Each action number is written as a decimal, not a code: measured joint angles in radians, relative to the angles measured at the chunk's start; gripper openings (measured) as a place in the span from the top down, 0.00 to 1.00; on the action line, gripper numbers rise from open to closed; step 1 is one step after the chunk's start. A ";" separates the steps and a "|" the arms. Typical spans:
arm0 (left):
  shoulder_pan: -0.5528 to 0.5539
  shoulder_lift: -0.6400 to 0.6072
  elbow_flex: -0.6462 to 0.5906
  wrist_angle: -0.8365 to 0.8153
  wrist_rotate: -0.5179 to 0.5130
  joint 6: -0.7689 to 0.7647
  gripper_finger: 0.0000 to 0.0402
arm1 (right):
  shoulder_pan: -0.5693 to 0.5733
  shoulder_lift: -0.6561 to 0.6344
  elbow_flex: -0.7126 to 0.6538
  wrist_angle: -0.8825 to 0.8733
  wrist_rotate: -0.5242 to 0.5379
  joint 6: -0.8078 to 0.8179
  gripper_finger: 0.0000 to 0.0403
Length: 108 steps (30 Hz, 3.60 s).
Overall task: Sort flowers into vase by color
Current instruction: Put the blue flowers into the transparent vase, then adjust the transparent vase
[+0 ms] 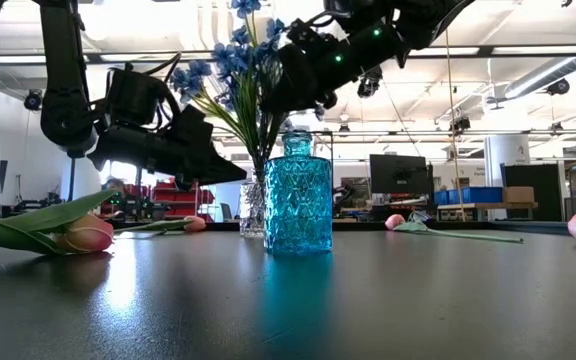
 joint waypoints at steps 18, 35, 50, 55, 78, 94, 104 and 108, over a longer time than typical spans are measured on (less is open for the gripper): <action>0.000 0.000 0.000 -0.005 -0.001 0.000 1.00 | -0.003 0.050 -0.002 0.032 0.000 -0.010 0.97; 0.000 0.000 0.000 -0.006 0.000 0.000 1.00 | -0.005 0.026 -0.003 0.041 0.009 -0.015 0.55; 0.000 -0.005 -0.010 -0.005 0.025 0.028 1.00 | 0.003 -0.137 -0.002 -0.206 0.007 -0.030 0.47; 0.000 -0.033 -0.039 -0.010 0.026 0.030 1.00 | 0.020 -0.186 -0.006 -0.255 0.007 -0.061 0.50; -0.008 0.081 0.039 -0.156 0.043 -0.083 1.00 | 0.031 -0.442 -0.432 -0.141 -0.031 0.024 0.97; -0.008 0.278 0.218 -0.112 0.043 -0.128 1.00 | 0.026 -0.254 -0.608 0.233 -0.097 0.035 0.97; 0.005 0.279 0.264 -0.099 0.043 -0.128 1.00 | -0.019 -0.242 -0.607 0.244 -0.097 0.046 0.97; 0.020 0.278 0.278 -0.098 0.043 -0.128 1.00 | -0.036 -0.243 -0.607 0.244 -0.096 0.047 0.97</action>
